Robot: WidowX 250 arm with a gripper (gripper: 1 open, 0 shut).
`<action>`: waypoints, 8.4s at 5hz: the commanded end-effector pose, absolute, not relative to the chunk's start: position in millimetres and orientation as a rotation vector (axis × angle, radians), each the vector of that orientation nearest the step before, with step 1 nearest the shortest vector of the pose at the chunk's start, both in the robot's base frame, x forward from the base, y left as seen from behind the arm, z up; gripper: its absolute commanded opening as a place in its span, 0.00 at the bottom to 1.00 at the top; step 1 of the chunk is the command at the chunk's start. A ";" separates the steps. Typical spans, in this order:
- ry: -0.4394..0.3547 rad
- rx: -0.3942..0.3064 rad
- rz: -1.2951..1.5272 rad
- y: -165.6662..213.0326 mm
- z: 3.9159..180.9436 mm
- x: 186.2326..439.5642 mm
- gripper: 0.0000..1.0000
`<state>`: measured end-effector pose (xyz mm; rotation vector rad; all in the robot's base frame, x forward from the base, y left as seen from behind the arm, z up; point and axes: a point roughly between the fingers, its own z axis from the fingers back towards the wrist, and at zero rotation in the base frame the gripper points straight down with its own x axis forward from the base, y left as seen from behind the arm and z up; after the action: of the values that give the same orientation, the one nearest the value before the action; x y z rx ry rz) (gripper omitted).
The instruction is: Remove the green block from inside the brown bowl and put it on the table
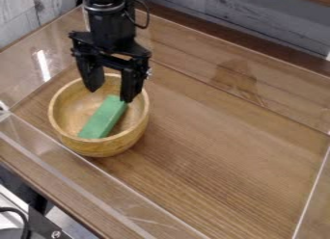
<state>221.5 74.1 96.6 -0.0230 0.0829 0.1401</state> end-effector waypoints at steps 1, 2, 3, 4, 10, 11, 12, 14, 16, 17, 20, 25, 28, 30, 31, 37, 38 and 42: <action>0.059 -0.021 0.155 79.2 100.7 224.3 1.00; 0.063 -0.027 0.164 81.4 99.2 223.8 1.00; 0.068 -0.035 0.171 83.2 98.0 223.3 1.00; 0.072 -0.043 0.180 84.7 97.1 222.7 1.00; 0.089 -0.062 0.184 90.2 81.5 215.0 1.00; 0.088 -0.061 0.180 91.5 76.3 213.8 1.00; 0.086 -0.062 0.174 92.9 71.1 212.9 1.00; 0.083 -0.066 0.167 95.4 64.5 212.5 1.00; 0.082 -0.069 0.164 97.5 58.7 212.8 1.00; 0.081 -0.071 0.164 98.4 55.7 213.5 1.00; 0.067 -0.084 0.166 101.7 50.1 216.5 1.00; 0.039 -0.093 0.168 105.9 42.9 223.3 1.00; 0.028 -0.096 0.167 107.2 40.3 226.9 0.00; 0.031 -0.093 0.158 105.3 48.2 229.2 0.00; 0.033 -0.091 0.154 104.1 54.5 230.4 0.00; 0.039 -0.098 0.147 95.6 81.9 236.2 0.00; 0.040 -0.102 0.145 93.4 87.3 237.2 0.00; 0.046 -0.117 0.139 81.4 101.0 243.1 0.00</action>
<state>232.2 78.7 81.0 -0.1421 0.1275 0.1464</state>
